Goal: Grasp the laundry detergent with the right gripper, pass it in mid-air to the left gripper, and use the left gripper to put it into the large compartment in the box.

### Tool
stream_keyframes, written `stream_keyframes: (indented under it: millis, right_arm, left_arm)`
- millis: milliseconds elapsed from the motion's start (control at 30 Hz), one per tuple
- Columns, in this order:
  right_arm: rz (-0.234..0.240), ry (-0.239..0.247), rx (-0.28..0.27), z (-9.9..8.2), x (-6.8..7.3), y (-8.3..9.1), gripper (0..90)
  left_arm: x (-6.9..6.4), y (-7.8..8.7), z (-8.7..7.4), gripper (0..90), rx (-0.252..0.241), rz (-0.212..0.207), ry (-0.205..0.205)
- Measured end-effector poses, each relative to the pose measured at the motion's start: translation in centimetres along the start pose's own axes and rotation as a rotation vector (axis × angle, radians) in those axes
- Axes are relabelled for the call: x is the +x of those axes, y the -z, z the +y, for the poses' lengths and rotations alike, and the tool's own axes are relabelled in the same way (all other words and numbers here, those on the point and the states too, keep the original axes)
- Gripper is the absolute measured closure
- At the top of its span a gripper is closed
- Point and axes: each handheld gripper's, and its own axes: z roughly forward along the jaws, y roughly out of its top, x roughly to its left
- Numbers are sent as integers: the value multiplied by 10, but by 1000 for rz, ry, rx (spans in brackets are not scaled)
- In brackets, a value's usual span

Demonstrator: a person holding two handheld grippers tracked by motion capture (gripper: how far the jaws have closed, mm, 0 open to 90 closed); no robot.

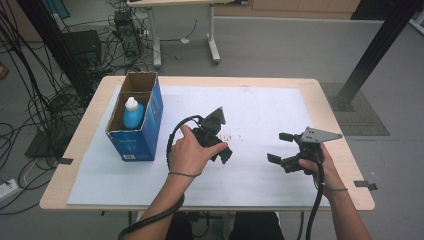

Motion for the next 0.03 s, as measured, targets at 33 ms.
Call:
stream_keyframes:
  millis: [33]
  right_arm:
    - [0,0,0,0,0,0,42]
  left_arm:
    - [0,0,0,79,0,0,0]
